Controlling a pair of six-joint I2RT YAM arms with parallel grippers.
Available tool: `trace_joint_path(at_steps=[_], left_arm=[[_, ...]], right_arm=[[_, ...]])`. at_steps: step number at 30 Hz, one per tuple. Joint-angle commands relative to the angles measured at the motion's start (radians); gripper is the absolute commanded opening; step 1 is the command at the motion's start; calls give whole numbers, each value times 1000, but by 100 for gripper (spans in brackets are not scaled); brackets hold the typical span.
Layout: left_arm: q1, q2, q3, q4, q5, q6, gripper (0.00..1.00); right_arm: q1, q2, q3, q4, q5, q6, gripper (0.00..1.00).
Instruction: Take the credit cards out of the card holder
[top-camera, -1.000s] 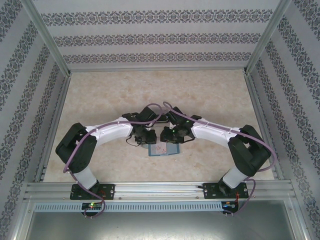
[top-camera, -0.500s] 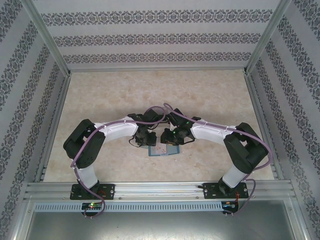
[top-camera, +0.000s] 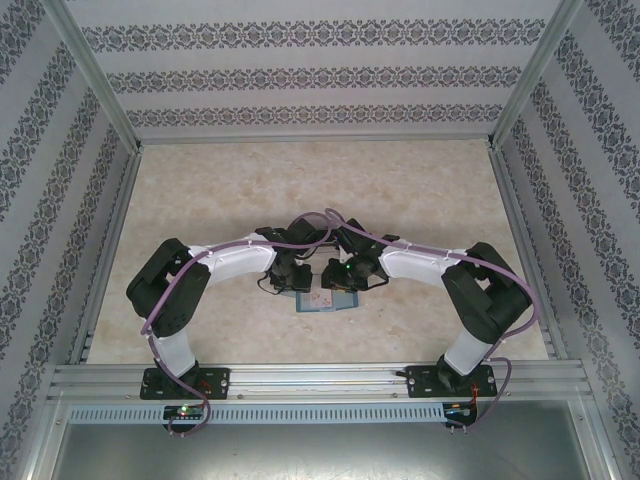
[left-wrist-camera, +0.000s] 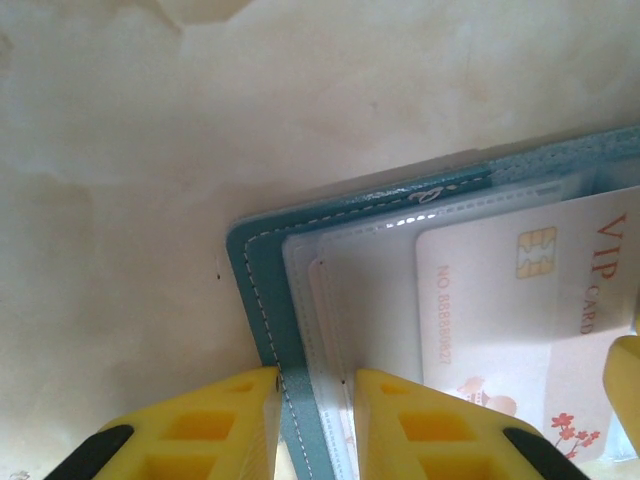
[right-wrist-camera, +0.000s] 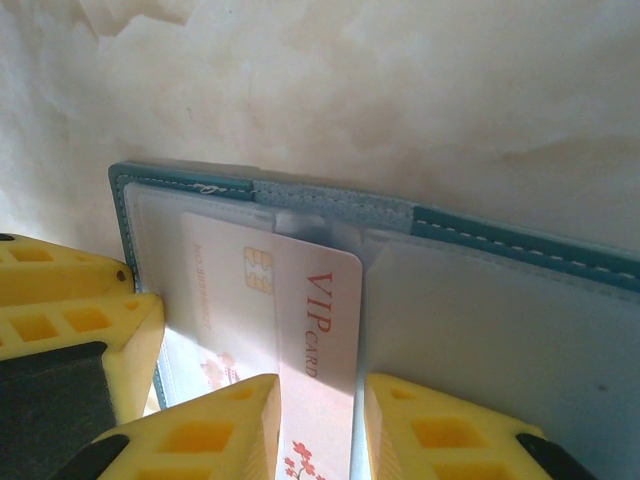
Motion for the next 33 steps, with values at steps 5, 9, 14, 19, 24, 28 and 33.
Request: trace_joint_path(at_steps=[5, 9, 14, 19, 24, 28, 33], left_arm=[[-16, 26, -6, -77, -48, 26, 26], [-16, 27, -10, -79, -50, 26, 26], [-17, 27, -12, -79, -50, 25, 25], [-17, 26, -9, -82, -52, 27, 25], [-17, 26, -9, -85, -54, 28, 25], [-17, 25, -10, -90, -58, 29, 25], [-17, 25, -9, -96, -64, 28, 25]], right_arm=[[-17, 27, -43, 79, -46, -18, 29], [-29, 34, -77, 144, -77, -7, 29], [-44, 36, -136, 285, -152, 20, 28], [-53, 46, -170, 369, -192, 35, 26], [-63, 42, -198, 401, -193, 38, 21], [-72, 38, -211, 402, -191, 36, 17], [-79, 21, -220, 381, -178, 26, 13]])
